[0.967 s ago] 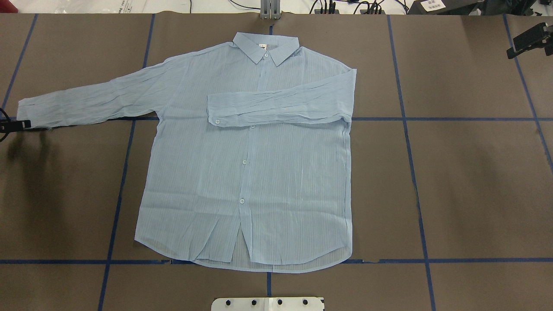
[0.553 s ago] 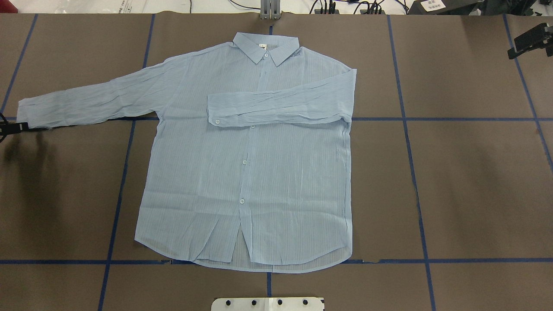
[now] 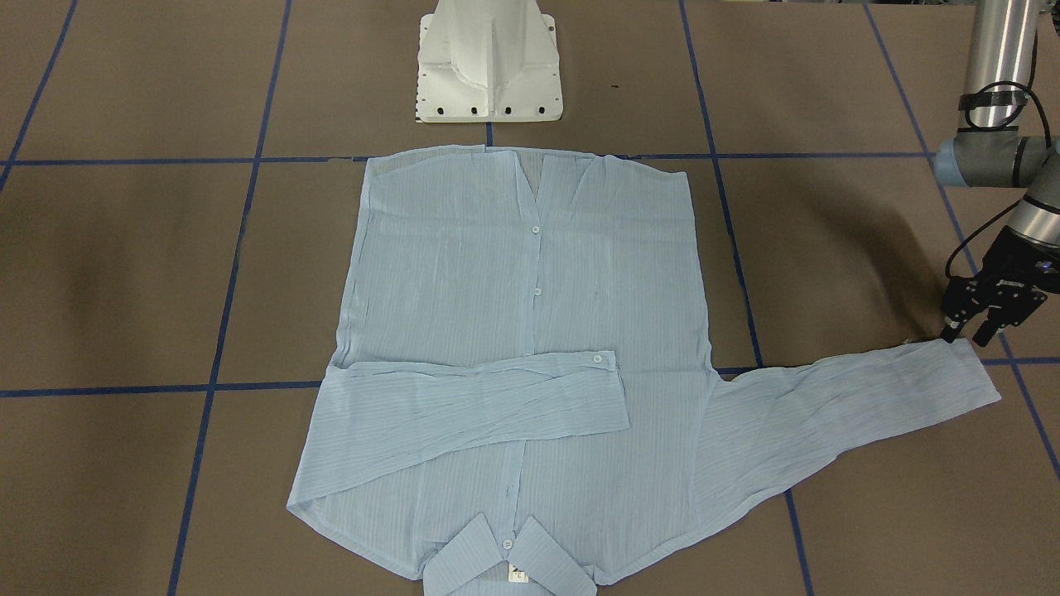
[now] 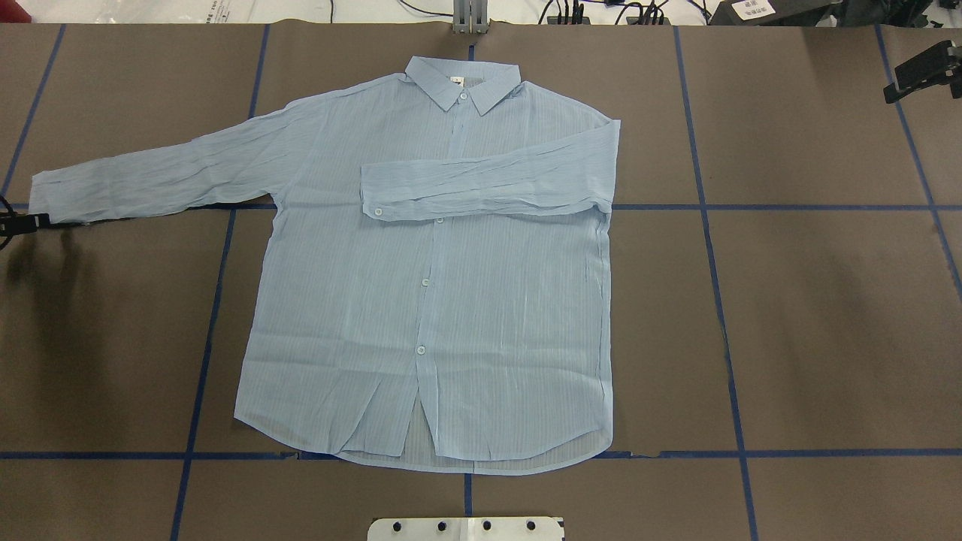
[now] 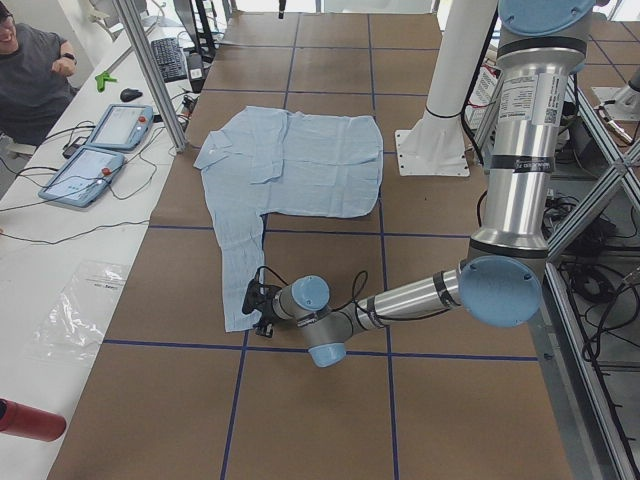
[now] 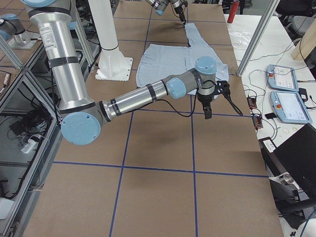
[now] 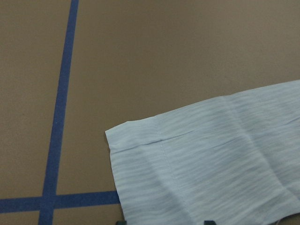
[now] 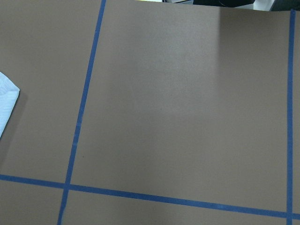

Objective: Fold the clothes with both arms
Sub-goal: 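Lower the left gripper onto the other sleeve cuff and grasp it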

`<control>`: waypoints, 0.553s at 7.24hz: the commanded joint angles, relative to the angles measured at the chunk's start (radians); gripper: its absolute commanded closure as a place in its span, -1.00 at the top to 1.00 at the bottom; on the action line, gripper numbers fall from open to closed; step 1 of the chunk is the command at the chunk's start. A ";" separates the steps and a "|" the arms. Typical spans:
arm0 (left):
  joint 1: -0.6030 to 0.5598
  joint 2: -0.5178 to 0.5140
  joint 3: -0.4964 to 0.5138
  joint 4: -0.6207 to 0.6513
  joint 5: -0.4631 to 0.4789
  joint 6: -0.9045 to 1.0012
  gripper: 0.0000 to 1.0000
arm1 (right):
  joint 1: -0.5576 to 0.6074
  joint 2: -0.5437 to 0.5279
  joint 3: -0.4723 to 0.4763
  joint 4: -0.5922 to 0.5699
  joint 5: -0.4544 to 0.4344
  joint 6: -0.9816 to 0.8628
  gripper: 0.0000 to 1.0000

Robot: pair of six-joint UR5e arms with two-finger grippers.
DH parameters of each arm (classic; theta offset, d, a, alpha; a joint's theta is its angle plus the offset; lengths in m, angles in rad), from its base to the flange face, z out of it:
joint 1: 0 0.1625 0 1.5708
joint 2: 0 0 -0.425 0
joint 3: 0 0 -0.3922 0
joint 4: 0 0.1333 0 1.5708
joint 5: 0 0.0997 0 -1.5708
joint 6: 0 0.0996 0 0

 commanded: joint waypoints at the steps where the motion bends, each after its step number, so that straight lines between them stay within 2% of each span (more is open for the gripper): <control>1: 0.001 -0.002 -0.003 0.000 -0.002 0.002 0.24 | -0.001 0.006 0.002 0.000 0.000 0.006 1.00; 4: 0.004 -0.003 0.003 0.003 0.003 0.002 0.24 | -0.004 0.003 0.002 0.000 0.000 0.009 1.00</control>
